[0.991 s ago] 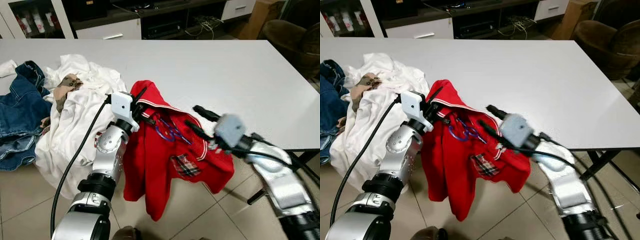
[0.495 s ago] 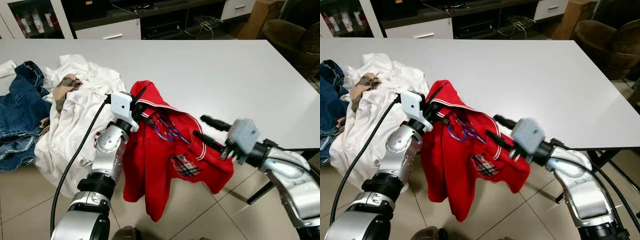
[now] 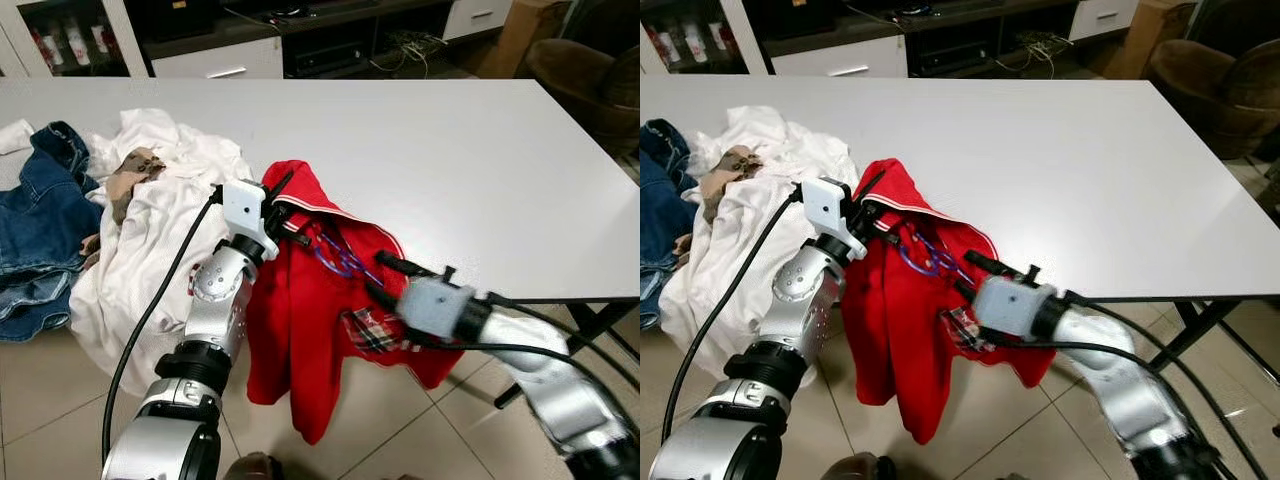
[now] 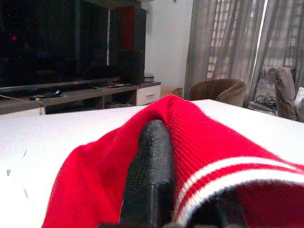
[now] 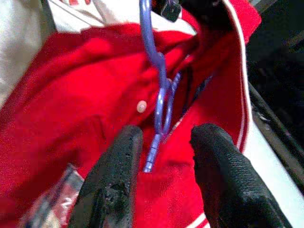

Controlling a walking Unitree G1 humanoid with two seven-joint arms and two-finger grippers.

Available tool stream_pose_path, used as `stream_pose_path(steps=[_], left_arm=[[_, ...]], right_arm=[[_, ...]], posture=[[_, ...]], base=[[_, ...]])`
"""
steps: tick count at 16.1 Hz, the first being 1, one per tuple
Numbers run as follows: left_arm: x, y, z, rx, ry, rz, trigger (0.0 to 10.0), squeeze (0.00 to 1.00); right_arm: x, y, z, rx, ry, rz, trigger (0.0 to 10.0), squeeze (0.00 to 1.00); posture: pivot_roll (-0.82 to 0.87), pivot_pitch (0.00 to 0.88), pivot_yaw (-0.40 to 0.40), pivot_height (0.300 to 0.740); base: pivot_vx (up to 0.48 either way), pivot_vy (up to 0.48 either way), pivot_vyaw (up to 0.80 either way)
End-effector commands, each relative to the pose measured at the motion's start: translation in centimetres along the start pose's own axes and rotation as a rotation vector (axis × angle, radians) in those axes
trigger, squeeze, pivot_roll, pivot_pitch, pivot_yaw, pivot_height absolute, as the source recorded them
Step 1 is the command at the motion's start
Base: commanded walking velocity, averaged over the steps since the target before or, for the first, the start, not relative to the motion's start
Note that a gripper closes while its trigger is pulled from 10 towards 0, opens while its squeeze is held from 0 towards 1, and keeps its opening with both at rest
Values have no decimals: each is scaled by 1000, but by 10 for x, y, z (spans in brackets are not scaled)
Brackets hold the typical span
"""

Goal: Hang hanger

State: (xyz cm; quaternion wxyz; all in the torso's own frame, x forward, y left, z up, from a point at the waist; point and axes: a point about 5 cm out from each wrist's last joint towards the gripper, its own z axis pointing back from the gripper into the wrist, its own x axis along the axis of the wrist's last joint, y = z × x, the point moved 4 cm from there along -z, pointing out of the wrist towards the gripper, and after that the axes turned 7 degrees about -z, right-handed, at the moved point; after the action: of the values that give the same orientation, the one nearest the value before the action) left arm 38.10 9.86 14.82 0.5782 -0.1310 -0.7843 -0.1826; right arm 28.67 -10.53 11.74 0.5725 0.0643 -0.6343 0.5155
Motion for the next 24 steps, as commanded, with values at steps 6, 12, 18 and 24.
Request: stream_pose_path(steps=[6,12,18,24], left_arm=[[6,0,-5,-11,-20,-12,0,0],[6,1,-4,-9,-22,-13,0,0],[6,1,-4,-9,-22,-13,0,0],[6,1,-4,-9,-22,-13,0,0]], right_arm=[[-8,-8,-21,-105,31,125,10000,0],[-8,-19,-25,-163,34,161,10000,0],[-8,-19,-25,-163,34,161,10000,0],[-8,-19,-25,-163,34,161,10000,0]], posture=[[10,30,38,740],[16,30,37,740],[16,30,37,740],[16,30,37,740]], base=[[0,0,0],[0,0,0],[0,0,0],[0,0,0]])
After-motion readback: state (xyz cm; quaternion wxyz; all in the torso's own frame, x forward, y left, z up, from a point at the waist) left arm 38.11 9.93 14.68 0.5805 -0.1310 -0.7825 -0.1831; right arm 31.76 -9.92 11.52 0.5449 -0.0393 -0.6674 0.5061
